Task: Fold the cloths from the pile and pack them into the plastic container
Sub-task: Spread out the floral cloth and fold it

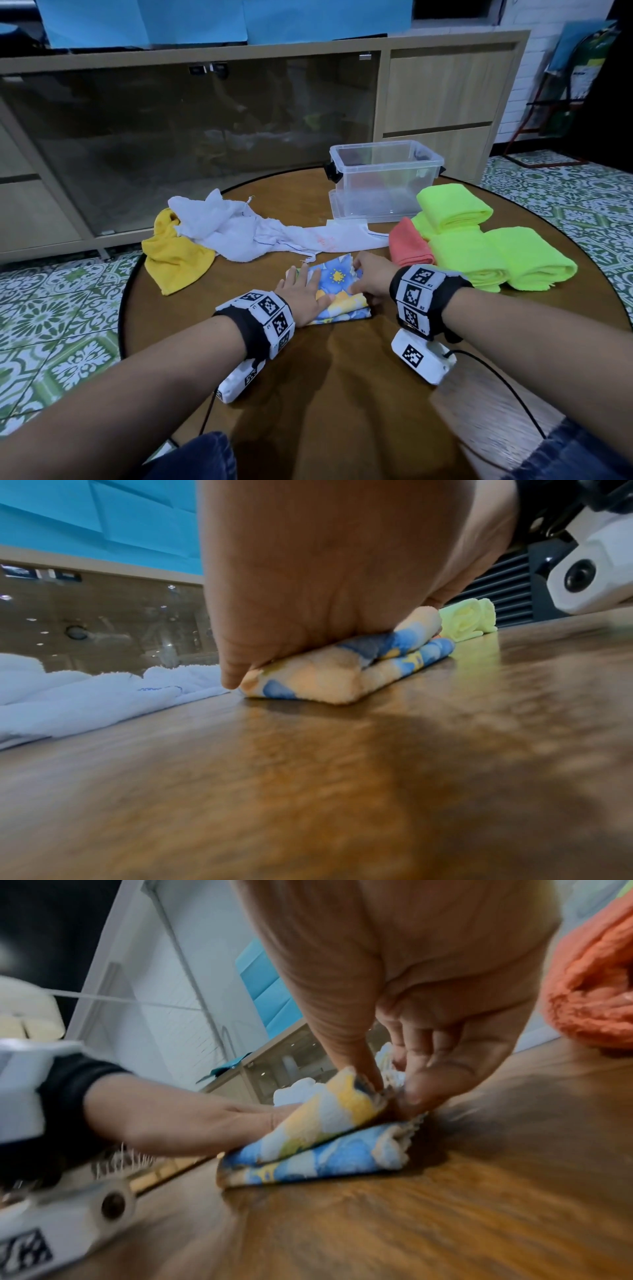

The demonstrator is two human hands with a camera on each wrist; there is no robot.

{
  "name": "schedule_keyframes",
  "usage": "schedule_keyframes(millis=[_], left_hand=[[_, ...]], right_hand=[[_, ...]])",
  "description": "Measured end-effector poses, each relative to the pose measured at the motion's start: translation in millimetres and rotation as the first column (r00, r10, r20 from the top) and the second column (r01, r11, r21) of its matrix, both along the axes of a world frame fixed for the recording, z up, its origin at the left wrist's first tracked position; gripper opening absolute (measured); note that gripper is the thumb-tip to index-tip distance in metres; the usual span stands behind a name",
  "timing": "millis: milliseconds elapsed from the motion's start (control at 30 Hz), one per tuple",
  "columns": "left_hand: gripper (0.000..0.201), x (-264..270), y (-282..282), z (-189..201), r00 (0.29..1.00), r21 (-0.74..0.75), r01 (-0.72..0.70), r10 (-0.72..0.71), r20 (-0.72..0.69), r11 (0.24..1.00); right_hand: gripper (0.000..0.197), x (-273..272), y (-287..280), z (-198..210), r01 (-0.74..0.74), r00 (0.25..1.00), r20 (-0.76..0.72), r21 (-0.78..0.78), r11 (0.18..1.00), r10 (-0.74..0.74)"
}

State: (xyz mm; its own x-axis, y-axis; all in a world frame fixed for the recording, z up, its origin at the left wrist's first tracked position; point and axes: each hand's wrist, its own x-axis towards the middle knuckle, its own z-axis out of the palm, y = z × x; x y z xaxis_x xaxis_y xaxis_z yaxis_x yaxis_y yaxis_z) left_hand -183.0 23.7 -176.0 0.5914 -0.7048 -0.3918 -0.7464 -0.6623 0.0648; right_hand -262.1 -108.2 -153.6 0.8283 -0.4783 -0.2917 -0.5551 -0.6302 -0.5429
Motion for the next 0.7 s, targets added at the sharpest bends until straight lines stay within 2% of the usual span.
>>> schedule_keyframes(millis=[100,167,200,267,300,367,433,600,700], left_hand=[[0.067,-3.1,-0.6,-1.7,1.0,0.018,-0.004,0.003,0.025,1.0],[0.067,-4.5,-0.9,-2.1,0.999,0.024,-0.003,0.002,0.043,1.0],[0.067,-5.1,-0.6,-2.2,0.999,0.025,-0.003,0.002,0.049,1.0],[0.067,-5.5,-0.2,-2.8,0.998,0.026,0.005,-0.007,0.063,1.0],[0.067,-5.4,0.0,-2.9,0.997,0.029,0.012,-0.014,0.071,1.0],[0.065,-4.6,0.6,-3.6,0.996,0.035,0.025,-0.028,0.081,0.999],[0.065,-2.9,0.2,-3.3,0.997,0.038,0.03,-0.033,0.073,0.999],[0.059,4.0,3.8,5.1,1.0,0.013,0.016,-0.016,-0.017,1.0],[0.061,15.6,15.3,4.1,1.0,0.047,-0.015,0.016,-0.021,0.999]], right_hand=[[0.076,-1.6,0.1,-1.1,-0.147,0.989,-0.042,-0.313,0.938,0.141],[0.084,-3.7,2.8,-0.5,-0.279,0.958,-0.092,-0.503,0.818,0.271],[0.082,-4.8,5.1,0.3,-0.357,0.932,-0.151,-0.545,0.758,0.33],[0.073,-6.2,8.3,-1.4,-0.495,0.869,-0.305,-0.528,0.69,0.39],[0.069,-7.1,8.8,-4.6,-0.539,0.839,-0.383,-0.481,0.692,0.387],[0.066,-8.3,8.5,-10.8,-0.552,0.804,-0.472,-0.367,0.749,0.362],[0.065,-7.8,7.7,-13.6,-0.544,0.796,-0.493,-0.329,0.772,0.351],[0.065,-6.6,4.0,-9.1,-0.559,0.791,-0.497,-0.352,0.751,0.355],[0.068,-10.9,-0.8,-10.7,-0.547,0.793,-0.494,-0.317,0.775,0.358]])
